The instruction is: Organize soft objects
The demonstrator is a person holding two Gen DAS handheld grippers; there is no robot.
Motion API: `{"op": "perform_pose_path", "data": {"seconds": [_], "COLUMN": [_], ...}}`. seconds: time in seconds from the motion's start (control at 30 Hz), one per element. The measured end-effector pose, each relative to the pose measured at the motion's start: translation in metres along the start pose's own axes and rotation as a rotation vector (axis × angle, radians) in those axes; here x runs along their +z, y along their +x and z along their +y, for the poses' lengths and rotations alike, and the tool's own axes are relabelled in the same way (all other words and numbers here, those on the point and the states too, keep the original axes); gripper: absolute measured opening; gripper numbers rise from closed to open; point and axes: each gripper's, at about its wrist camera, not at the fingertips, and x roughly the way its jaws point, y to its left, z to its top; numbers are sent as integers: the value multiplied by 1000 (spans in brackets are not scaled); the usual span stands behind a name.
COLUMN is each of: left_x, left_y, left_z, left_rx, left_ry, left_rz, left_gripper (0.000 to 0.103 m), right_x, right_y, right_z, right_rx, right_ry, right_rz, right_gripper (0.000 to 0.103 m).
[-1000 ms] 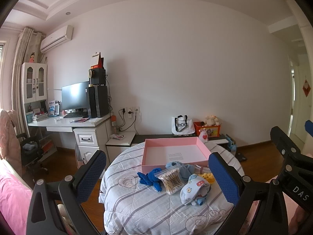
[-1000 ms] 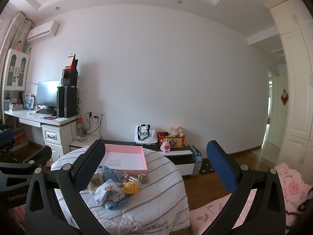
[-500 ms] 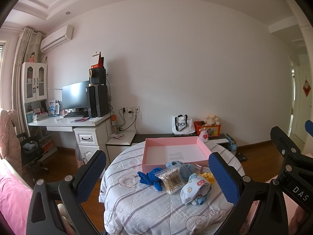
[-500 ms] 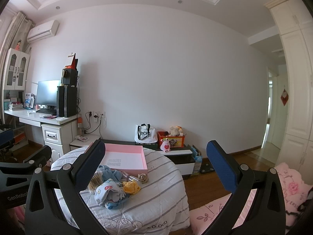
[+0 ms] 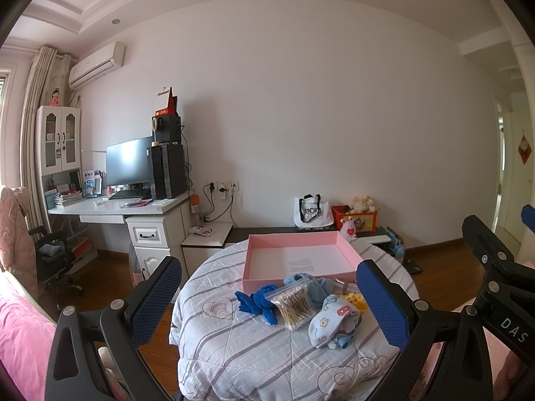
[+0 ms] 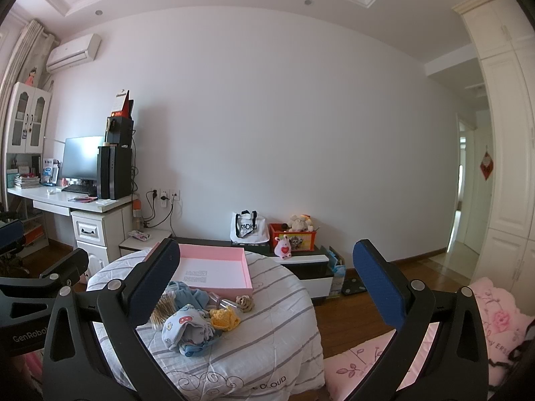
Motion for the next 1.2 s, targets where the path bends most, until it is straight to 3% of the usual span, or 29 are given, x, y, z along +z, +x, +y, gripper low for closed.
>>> {"op": "perform_pose_path", "data": {"seconds": [0.67, 1.2], "left_x": [0, -4], "left_y": [12, 47], "left_z": [-1, -11], "left_rx": [9, 10], "left_ry": [2, 22], "left_rz": [67, 234], "left_gripper": [103, 103], "right_x": [-16, -47], "right_y": [12, 54], "right_z": [1, -6], "right_rx": [15, 40], "right_ry": [-4, 0], "right_rz": [59, 220], "right_gripper": [103, 103]}}
